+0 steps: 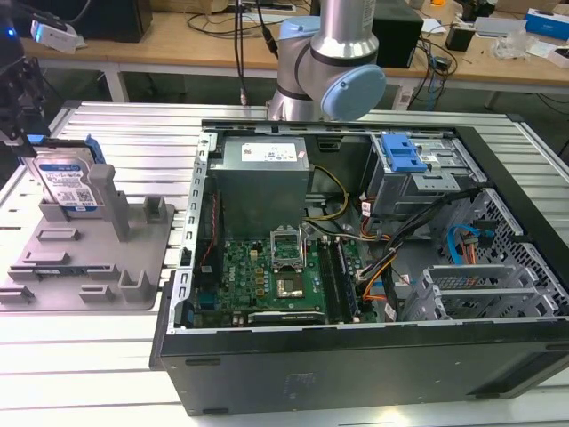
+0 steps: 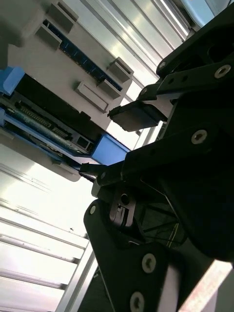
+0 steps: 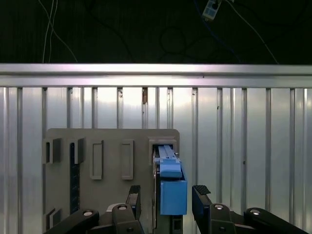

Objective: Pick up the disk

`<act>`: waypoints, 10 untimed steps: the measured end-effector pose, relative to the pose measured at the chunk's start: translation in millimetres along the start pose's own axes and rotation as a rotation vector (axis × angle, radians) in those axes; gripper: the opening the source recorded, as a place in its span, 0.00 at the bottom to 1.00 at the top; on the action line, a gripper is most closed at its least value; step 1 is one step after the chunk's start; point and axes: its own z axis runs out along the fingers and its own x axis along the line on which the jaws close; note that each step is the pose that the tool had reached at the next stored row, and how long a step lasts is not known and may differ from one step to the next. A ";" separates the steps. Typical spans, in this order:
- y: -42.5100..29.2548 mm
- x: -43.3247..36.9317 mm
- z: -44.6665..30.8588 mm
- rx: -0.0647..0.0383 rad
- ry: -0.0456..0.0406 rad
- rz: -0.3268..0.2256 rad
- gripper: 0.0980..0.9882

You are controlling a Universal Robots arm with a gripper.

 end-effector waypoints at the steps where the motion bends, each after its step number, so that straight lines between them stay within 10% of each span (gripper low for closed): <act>1: 0.0 0.0 0.9 0.000 0.0000 0.000 0.50; 10: 1.6 -0.9 12.0 0.000 0.0000 0.000 0.50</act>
